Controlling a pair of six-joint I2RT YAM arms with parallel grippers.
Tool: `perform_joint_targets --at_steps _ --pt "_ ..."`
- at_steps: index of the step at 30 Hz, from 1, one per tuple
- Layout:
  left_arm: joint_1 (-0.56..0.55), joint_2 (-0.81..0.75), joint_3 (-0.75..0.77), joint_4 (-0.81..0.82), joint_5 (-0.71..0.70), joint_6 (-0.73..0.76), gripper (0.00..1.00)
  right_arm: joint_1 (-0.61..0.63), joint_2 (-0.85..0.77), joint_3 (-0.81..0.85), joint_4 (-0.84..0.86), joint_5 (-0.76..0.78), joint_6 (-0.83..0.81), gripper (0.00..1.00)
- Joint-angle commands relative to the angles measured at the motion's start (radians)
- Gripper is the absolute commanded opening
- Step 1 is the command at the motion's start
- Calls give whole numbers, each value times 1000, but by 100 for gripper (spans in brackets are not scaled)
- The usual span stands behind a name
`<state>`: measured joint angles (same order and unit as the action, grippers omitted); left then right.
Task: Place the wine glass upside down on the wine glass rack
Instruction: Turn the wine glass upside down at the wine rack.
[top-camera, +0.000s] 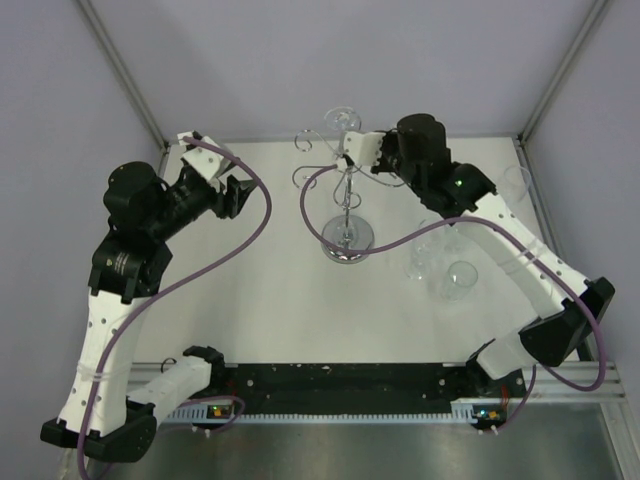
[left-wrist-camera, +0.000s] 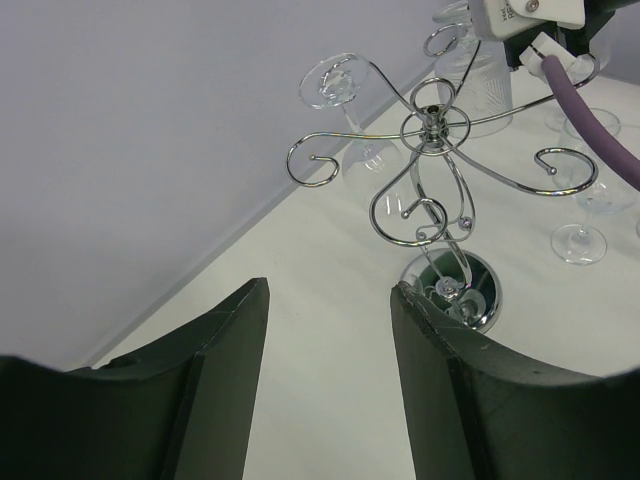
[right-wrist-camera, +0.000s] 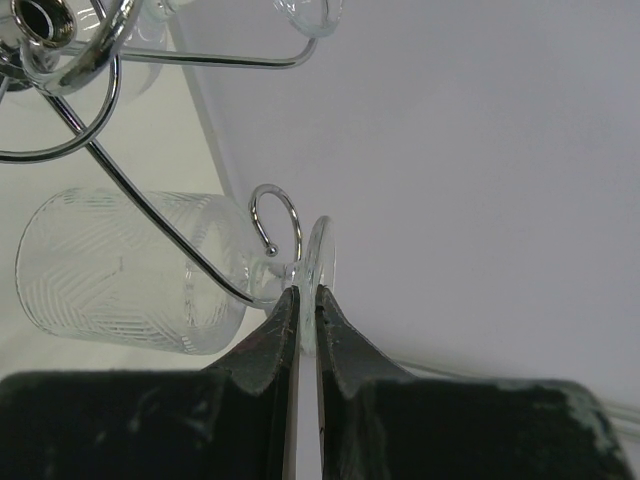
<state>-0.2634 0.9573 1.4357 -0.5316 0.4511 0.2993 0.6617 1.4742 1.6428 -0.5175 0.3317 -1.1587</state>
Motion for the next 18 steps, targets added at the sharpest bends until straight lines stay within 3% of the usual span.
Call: perform_joint_targets --at_steps 1,18 --pt "-4 -17 -4 27 -6 12 58 -16 -34 58 137 -6 10 0" --pt "-4 -11 -11 25 -8 21 58 -40 23 97 140 -23 10 0"
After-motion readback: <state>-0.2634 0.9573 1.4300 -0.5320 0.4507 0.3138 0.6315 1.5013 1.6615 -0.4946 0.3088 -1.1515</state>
